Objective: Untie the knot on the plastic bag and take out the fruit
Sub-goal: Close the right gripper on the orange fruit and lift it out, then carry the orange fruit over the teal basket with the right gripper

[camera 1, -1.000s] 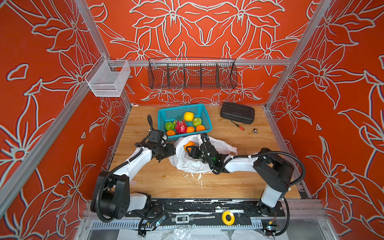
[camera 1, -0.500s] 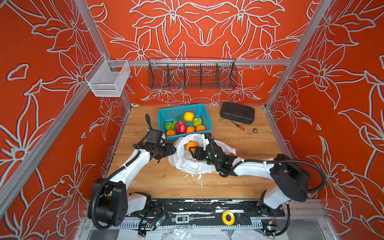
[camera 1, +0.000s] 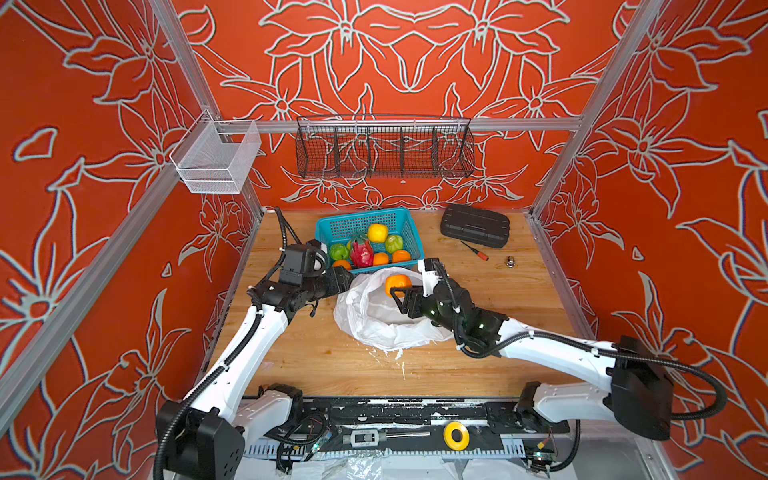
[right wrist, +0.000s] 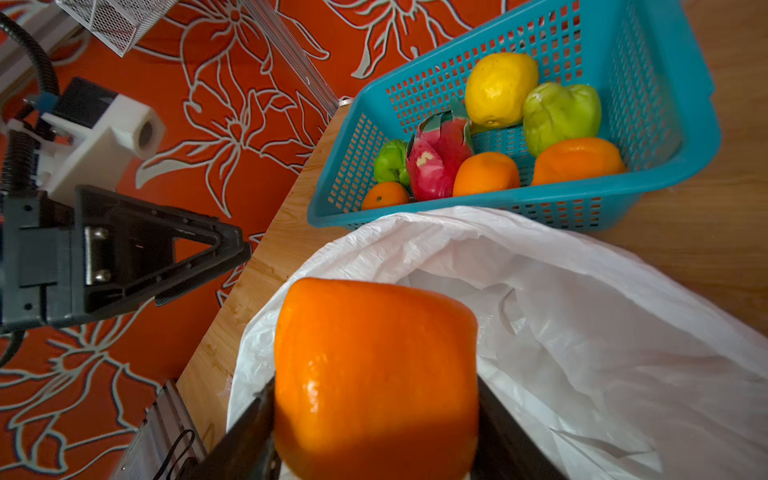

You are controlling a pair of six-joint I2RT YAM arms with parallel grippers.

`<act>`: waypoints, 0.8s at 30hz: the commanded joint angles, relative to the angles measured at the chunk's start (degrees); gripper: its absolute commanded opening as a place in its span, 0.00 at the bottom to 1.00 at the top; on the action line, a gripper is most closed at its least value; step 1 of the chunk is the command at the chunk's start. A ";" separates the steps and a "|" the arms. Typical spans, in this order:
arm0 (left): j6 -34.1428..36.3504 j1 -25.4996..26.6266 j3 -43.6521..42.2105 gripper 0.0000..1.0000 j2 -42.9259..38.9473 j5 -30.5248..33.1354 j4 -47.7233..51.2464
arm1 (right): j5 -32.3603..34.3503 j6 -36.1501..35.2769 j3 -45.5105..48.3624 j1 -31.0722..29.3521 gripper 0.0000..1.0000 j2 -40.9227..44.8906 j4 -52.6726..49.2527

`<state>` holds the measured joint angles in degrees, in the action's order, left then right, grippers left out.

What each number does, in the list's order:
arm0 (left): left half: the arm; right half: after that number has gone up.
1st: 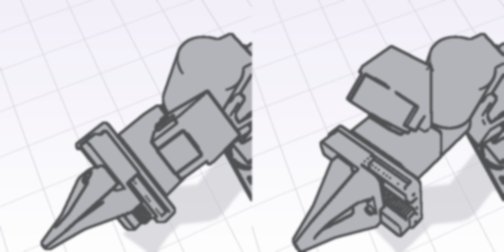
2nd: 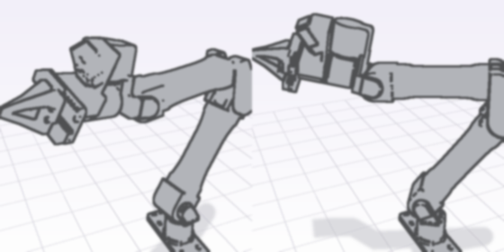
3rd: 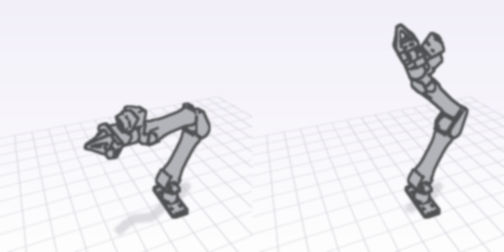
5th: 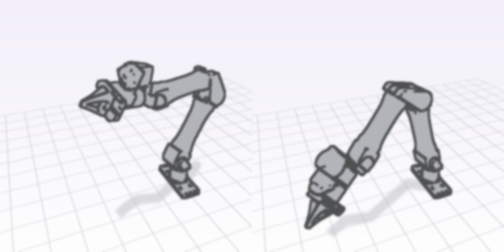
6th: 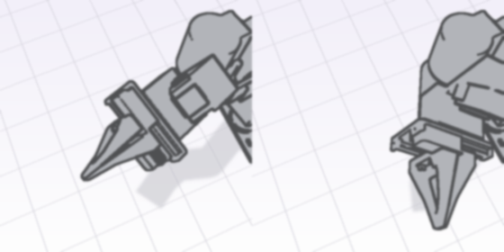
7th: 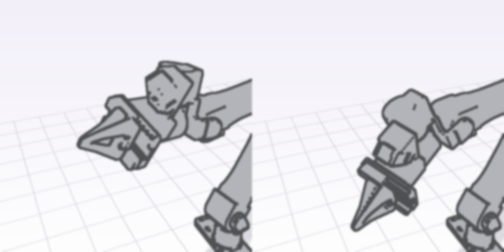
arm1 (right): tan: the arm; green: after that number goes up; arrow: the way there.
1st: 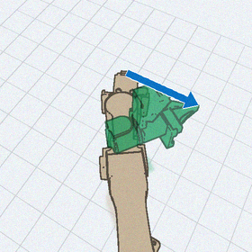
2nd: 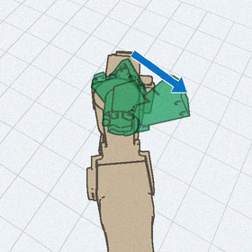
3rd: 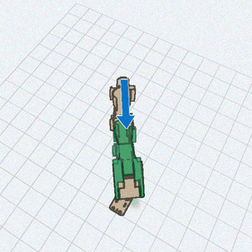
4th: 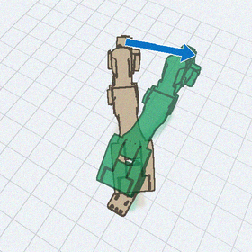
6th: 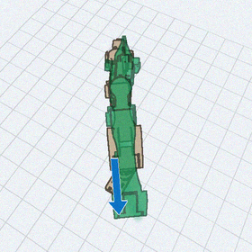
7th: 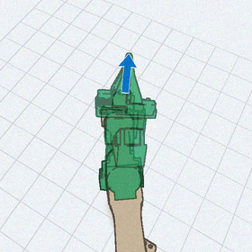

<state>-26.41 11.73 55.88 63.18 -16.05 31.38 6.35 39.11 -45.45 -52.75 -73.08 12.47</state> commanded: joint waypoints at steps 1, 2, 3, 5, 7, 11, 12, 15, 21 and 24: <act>-1.33 3.17 1.16 0.70 1.11 -0.93 -1.34 | 0.45 -3.58 -5.11 2.23 0.45 1.20 -6.14; -1.36 4.40 1.25 0.70 1.82 -0.59 -1.64 | -0.57 -3.95 -6.76 3.38 0.45 0.93 -7.54; -1.52 5.47 1.19 0.70 2.40 -0.24 -1.75 | -1.31 -4.26 -8.11 4.29 0.45 0.49 -8.89; -1.93 7.52 0.37 0.70 3.88 0.90 -2.25 | -3.45 -5.22 -11.43 6.10 0.45 -0.64 -11.31; -2.78 9.51 -1.25 0.69 5.11 2.15 -3.62 | -5.48 -6.18 -15.76 7.79 0.45 -2.58 -14.57; -5.17 13.25 -5.21 0.69 8.10 2.92 -8.63 | -8.52 -6.80 -23.54 9.78 0.45 -7.59 -19.30; -5.44 14.00 -5.84 0.69 8.84 2.88 -9.71 | -9.21 -6.51 -24.90 10.18 0.45 -8.89 -19.64; -6.39 16.32 -7.09 0.69 11.41 4.07 -12.27 | -11.72 -4.03 -28.29 10.92 0.45 -13.25 -19.66; -9.72 21.86 -8.35 0.69 16.36 2.65 -20.12 | -12.66 -0.94 -35.40 11.18 0.45 -22.35 -18.29; -10.77 24.38 -7.90 0.69 17.39 2.28 -22.30 | -11.31 -0.65 -38.52 11.35 0.45 -25.75 -18.51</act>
<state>-34.92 34.28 47.68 79.90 -13.37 13.96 -5.08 36.82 -80.34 -41.93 -97.25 -5.43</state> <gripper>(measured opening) 0.689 0.636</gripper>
